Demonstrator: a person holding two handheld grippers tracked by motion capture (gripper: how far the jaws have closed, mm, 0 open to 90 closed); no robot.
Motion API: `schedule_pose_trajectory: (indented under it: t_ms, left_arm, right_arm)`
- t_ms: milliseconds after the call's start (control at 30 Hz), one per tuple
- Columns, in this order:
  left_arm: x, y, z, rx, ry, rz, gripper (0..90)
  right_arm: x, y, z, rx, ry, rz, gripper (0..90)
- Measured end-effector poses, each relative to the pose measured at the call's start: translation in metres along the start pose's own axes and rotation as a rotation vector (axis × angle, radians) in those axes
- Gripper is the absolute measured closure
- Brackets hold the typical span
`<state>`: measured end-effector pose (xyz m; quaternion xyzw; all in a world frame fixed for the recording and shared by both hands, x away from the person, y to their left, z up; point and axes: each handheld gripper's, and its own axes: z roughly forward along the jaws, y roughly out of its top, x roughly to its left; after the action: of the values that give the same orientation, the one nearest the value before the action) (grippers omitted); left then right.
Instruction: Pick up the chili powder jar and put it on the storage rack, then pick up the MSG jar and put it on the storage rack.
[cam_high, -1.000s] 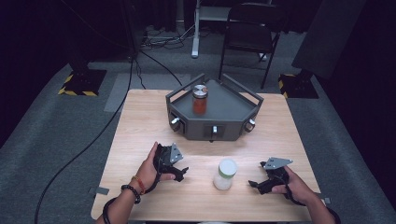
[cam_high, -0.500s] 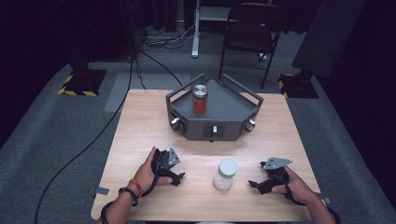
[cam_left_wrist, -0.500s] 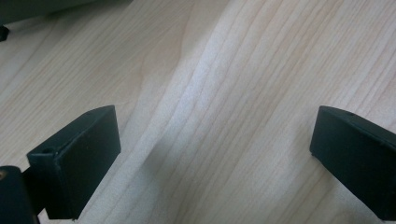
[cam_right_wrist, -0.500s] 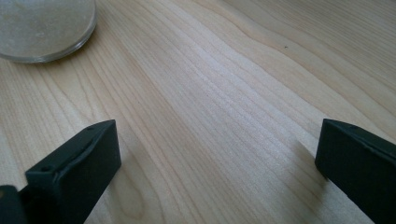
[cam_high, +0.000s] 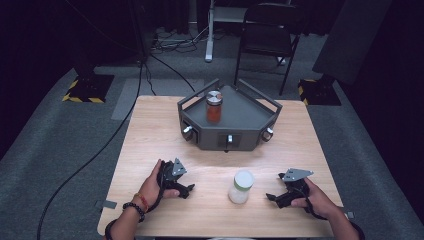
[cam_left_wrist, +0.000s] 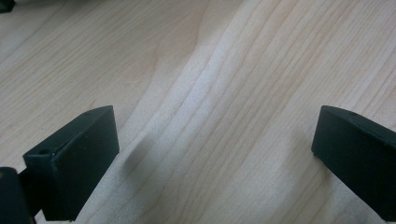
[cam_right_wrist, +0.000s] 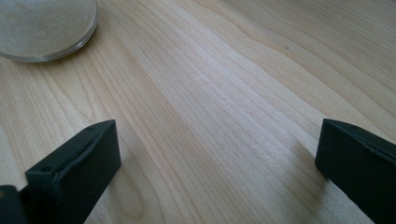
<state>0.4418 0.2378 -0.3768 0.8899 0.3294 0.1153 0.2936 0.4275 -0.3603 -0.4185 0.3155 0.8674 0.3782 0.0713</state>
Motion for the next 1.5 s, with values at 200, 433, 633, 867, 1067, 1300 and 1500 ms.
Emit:
schedule_pose_trajectory:
  t_ms: [200,433,633,867,1067,1300,1500]
  left_arm:
    - [0.013,-0.001,0.001,0.007,-0.045,-0.029,0.2]
    - [0.013,-0.001,0.001,0.007,-0.046,-0.029,0.1]
    - [0.014,-0.001,0.001,0.007,-0.048,-0.028,0.2]
    - [0.014,-0.001,0.001,0.007,-0.049,-0.027,0.2]
    - [0.014,-0.001,0.001,0.006,-0.048,-0.028,0.1]
    - [0.013,-0.002,0.001,0.006,-0.045,-0.03,0.1]
    - [0.013,-0.002,0.001,0.006,-0.044,-0.032,0.1]
  right_arm:
    - [0.0,0.0,0.0,0.0,0.001,-0.002,0.0]
    - [-0.001,0.0,0.0,0.0,0.003,-0.003,0.0]
    - [-0.001,0.0,0.0,0.0,0.003,-0.003,0.0]
    - [-0.001,0.0,0.0,0.0,0.006,-0.006,0.0]
    - [-0.001,0.0,0.0,-0.001,0.004,-0.005,0.0]
    - [0.0,-0.001,-0.001,-0.006,0.001,-0.025,0.1]
    - [0.002,-0.001,-0.003,-0.016,0.0,-0.042,0.7]
